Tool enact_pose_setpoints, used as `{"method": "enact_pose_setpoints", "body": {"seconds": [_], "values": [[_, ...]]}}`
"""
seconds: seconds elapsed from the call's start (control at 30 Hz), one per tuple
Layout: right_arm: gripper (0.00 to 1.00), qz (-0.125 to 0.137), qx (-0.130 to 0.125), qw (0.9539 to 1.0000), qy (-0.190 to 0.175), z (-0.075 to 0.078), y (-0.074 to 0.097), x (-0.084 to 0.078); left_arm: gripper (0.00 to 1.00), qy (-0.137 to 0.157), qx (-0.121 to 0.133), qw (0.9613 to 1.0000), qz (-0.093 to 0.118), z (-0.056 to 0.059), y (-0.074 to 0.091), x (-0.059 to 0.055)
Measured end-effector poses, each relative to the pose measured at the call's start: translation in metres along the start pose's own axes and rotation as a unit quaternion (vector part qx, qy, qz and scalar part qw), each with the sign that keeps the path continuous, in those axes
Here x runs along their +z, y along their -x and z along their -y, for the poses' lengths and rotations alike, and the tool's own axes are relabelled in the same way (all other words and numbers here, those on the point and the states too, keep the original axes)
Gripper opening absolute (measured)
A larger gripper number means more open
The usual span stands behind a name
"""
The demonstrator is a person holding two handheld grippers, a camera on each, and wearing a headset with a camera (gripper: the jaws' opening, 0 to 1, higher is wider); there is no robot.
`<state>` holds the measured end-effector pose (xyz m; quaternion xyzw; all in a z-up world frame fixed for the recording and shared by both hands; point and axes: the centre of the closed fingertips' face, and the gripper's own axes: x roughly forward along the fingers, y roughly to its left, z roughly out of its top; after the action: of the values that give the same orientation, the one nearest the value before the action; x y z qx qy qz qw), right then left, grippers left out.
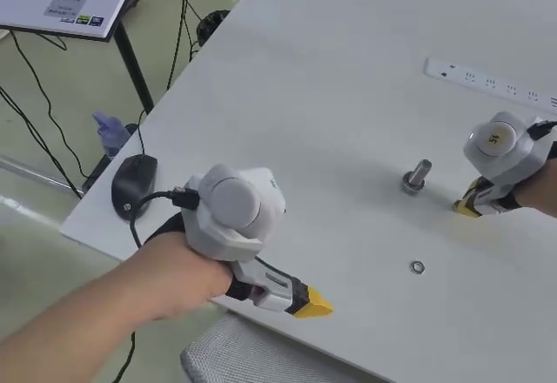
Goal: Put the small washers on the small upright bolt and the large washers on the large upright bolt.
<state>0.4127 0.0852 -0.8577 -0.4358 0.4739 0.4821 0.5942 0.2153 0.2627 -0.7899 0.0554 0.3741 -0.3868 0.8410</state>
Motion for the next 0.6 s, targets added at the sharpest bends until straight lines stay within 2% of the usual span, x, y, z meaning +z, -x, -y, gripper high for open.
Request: {"method": "enact_pose_setpoints", "body": {"seconds": [0.17,0.27,0.37,0.43,0.6], "values": [[0.24,0.002,-0.003,1.0000,0.007,0.002,-0.001,-0.002,0.91,-0.007,0.010,0.9999,0.009,-0.004,0.001,0.004],[0.27,0.010,-0.004,0.9999,0.003,0.003,0.002,-0.001,0.91,-0.033,0.024,0.9992,0.001,-0.008,0.004,0.004],[0.29,0.026,-0.001,0.9996,-0.010,0.002,0.009,0.002,0.91,-0.028,0.024,0.9993,0.009,-0.008,0.005,0.007],[0.32,0.058,0.017,0.9972,-0.043,-0.005,0.013,0.010,0.91,-0.030,0.024,0.9992,0.008,-0.008,0.004,0.007],[0.34,0.060,0.011,0.9976,-0.033,-0.007,0.025,0.006,0.91,-0.039,0.026,0.9989,0.011,-0.005,0.003,0.010]]}}
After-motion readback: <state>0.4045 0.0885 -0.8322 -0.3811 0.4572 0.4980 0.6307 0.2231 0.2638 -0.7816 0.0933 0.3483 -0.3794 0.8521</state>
